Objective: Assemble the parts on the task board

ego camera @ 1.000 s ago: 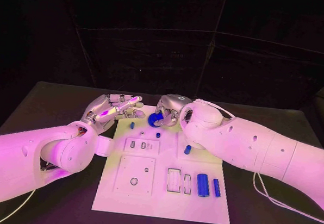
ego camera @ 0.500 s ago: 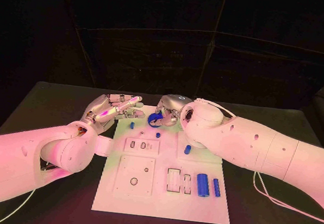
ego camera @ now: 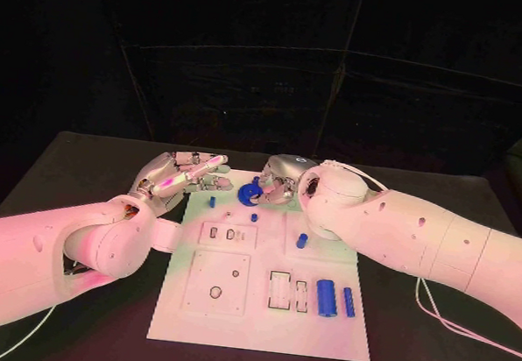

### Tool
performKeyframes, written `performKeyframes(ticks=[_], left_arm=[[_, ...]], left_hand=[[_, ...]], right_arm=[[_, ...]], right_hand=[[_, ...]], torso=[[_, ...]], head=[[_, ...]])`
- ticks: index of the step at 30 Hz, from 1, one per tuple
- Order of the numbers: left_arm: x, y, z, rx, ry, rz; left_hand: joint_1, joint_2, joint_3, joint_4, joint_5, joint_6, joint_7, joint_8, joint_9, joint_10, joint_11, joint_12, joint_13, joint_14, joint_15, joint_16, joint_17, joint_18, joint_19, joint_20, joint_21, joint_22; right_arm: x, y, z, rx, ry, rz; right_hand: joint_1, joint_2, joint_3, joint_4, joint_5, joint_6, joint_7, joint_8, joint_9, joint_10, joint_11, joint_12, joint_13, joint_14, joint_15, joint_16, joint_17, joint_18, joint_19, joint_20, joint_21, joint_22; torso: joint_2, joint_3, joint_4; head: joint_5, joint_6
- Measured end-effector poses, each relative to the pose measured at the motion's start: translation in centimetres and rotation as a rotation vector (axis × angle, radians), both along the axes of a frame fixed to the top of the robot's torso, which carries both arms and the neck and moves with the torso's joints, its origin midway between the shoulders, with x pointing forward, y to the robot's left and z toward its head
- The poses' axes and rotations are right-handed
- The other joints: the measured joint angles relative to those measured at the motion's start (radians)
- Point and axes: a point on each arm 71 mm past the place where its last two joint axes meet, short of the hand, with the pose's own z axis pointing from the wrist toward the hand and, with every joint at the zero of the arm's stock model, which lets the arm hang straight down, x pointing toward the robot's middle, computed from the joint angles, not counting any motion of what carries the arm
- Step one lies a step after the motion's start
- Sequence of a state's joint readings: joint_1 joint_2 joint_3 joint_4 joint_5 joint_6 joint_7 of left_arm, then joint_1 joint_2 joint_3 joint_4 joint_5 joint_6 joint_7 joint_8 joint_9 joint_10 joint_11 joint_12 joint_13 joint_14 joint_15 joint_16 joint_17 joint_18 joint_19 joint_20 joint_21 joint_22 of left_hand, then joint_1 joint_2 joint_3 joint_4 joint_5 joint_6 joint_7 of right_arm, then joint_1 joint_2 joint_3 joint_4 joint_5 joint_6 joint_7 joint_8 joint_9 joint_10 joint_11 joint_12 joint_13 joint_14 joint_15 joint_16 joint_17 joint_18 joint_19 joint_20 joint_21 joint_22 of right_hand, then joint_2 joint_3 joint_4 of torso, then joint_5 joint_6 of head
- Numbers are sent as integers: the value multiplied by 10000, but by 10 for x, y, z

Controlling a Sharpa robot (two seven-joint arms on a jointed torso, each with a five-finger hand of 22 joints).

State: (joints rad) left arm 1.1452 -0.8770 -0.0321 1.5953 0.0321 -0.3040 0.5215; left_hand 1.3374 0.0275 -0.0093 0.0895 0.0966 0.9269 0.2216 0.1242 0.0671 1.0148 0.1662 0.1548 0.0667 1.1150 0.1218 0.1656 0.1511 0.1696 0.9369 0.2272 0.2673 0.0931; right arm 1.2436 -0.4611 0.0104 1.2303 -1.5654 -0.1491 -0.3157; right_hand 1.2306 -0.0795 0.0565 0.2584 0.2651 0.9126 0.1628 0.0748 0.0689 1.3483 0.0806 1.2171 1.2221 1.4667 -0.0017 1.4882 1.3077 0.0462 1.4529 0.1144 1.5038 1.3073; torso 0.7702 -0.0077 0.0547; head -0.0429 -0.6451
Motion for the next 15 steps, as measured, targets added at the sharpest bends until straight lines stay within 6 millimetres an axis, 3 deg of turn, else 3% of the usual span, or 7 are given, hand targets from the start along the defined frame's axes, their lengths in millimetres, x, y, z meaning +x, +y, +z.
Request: performKeyframes(ticks=[5,9,15], left_arm=[[0,1,0,7,2,14],[0,2,0,20,2,40],[1,7,0,67,-1,141]], left_hand=[[34,34,0,0,0,-33,32,0,0,0,0,0,0,0,0,0,-1,0,0,0,0,0],[34,34,0,0,0,-33,32,0,0,0,0,0,0,0,0,0,-1,1,0,0,0,0],[34,34,26,-30,0,-33,32,0,0,0,0,0,0,0,0,0,-1,0,0,0,0,-11]], right_arm=[[-4,-9,3,387,-274,-16],[-8,-23,9,1009,-587,124],[-14,-73,15,2441,-561,331]], right_hand=[[333,126,-141,-140,401,93,-17,58,16,257,-56,375,365,0,0,45,0,0,37,32,16,0],[763,195,-141,-346,405,158,-24,58,15,257,-56,357,350,0,0,23,-1,1,69,-5,17,0],[1528,131,-79,-880,405,272,-53,124,15,-17,-110,-60,15,0,0,-188,-1,0,-430,-37,-252,0]], torso=[[0,0,1],[-2,3,0],[-28,10,-42]], head=[[-2,14],[-3,32],[-10,105]])
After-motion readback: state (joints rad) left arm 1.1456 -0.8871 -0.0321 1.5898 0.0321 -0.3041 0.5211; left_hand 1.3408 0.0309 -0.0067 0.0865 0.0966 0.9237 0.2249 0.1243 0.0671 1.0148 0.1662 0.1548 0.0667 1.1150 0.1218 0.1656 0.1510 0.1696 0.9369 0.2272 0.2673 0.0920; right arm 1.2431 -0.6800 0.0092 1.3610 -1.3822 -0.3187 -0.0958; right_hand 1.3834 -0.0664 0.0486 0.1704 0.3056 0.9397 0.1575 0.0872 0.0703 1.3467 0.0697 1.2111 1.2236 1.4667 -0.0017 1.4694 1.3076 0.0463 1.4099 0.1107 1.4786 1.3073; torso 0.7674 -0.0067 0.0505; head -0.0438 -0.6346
